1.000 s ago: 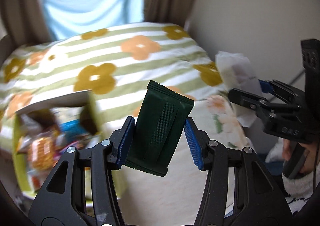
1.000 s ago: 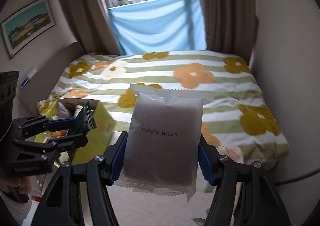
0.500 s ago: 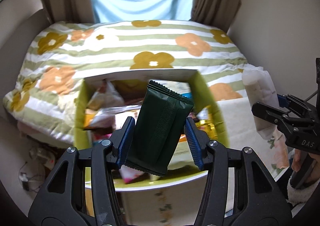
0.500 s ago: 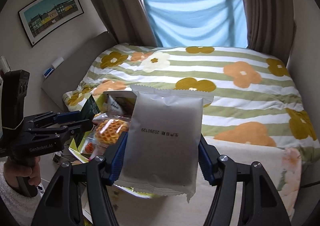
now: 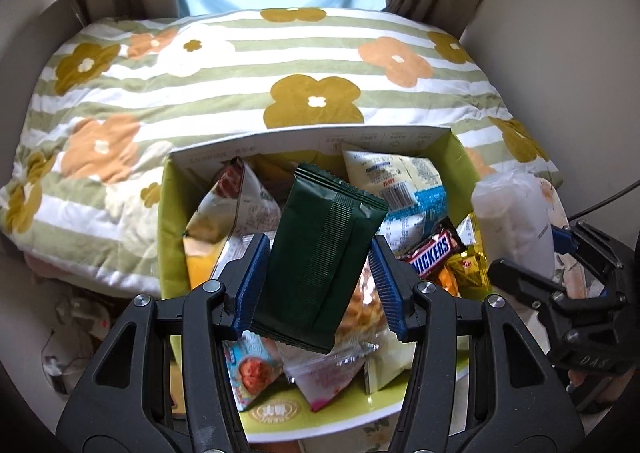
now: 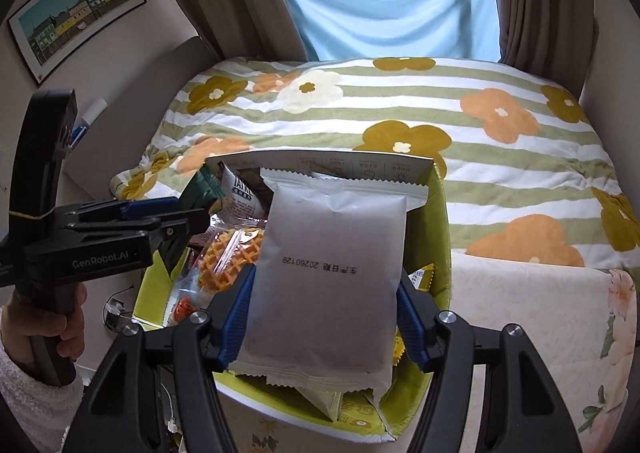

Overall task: Organize snacks
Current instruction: 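Open both tools to drop the green bar and white packet into the box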

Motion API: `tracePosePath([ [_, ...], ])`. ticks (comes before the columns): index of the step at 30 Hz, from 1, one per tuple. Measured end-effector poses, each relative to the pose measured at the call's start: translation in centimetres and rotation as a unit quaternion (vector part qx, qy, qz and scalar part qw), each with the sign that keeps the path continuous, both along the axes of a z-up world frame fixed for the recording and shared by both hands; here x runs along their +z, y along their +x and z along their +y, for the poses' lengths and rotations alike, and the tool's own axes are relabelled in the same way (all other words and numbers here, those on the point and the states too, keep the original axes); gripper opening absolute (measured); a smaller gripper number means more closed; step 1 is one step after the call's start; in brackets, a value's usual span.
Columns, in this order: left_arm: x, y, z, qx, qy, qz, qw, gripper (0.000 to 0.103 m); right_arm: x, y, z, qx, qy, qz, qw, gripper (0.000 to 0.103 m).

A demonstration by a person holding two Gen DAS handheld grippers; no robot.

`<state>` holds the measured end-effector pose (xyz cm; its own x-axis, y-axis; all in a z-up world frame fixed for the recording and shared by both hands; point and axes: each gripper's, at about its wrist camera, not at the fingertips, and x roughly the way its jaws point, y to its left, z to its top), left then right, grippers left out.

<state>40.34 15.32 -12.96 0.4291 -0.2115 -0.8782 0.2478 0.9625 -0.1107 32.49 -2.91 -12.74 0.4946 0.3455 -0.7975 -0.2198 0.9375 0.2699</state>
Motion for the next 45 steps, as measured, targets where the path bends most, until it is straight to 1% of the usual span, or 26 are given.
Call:
tracePosePath([
  [1, 0.0, 0.3, -0.3, 0.001, 0.008, -0.004, 1.0, 0.049, -0.1, 0.3, 0.1, 0.002, -0.002, 0.004, 1.0, 0.06],
  [2, 0.0, 0.6, -0.6, -0.001, 0.016, -0.007, 0.9998, 0.059, -0.5, 0.7, 0.3, 0.006, -0.006, 0.011, 1.0, 0.061],
  [3, 0.0, 0.8, -0.8, 0.0, 0.02, -0.007, 0.9998, 0.088, -0.6, 0.9, 0.5, 0.009, -0.008, 0.01, 1.0, 0.061],
  [4, 0.0, 1.1, -0.8, 0.005, 0.023, -0.008, 0.9997, 0.102, -0.6, 1.0, 0.4, 0.01, -0.01, 0.006, 1.0, 0.062],
  [5, 0.0, 1.1, -0.8, 0.012, 0.025, -0.016, 0.9995, 0.103, -0.6, 1.2, 0.3, 0.01, -0.013, 0.002, 1.0, 0.068],
  [7, -0.2, 1.4, -0.8, 0.011, 0.017, -0.017, 0.9997, 0.103, -0.6, 1.2, 0.1, 0.008, -0.016, 0.001, 1.0, 0.074],
  [12, -0.7, 1.7, -0.7, 0.019, 0.02, -0.008, 0.9996, 0.103, -1.1, 1.1, -1.1, -0.002, -0.023, 0.011, 1.0, 0.074],
  [17, -0.8, 1.5, -0.6, 0.025, 0.023, -0.004, 0.9994, 0.103, -0.9, 1.1, -1.7, -0.007, -0.019, 0.014, 1.0, 0.074],
  [24, -0.4, 0.5, -0.2, 0.028, 0.024, -0.01, 0.9993, 0.103, -0.3, 0.4, -1.4, -0.003, -0.021, 0.006, 1.0, 0.074],
  [28, 0.4, -0.5, -0.3, 0.03, 0.025, -0.02, 0.999, 0.103, 1.0, -0.5, -1.7, -0.01, -0.028, -0.01, 0.999, 0.074],
  [32, 2.2, -2.1, -0.4, 0.033, 0.026, -0.047, 0.998, 0.103, 2.9, -1.7, -2.7, -0.028, -0.032, -0.029, 0.999, 0.074],
  [37, 5.3, -5.4, -0.9, 0.054, 0.037, -0.103, 0.9925, 0.103, 5.7, -4.0, -4.3, -0.059, -0.044, -0.064, 0.995, 0.074],
  [39, 7.0, -7.3, -1.3, 0.063, 0.037, -0.129, 0.9889, 0.103, 7.2, -5.7, -5.1, -0.07, -0.046, -0.083, 0.993, 0.074],
  [40, 8.0, -8.9, -1.7, 0.071, 0.039, -0.15, 0.9854, 0.103, 7.8, -6.4, -5.3, -0.073, -0.048, -0.091, 0.992, 0.074],
  [43, 10.2, -12.7, -2.4, 0.088, 0.043, -0.187, 0.9774, 0.103, 10.2, -9.4, -6.2, -0.083, -0.067, -0.126, 0.986, 0.074],
  [45, 11.2, -15.0, -2.8, 0.1, 0.035, -0.199, 0.9742, 0.103, 11.5, -11.0, -6.9, -0.089, -0.075, -0.144, 0.983, 0.074],
])
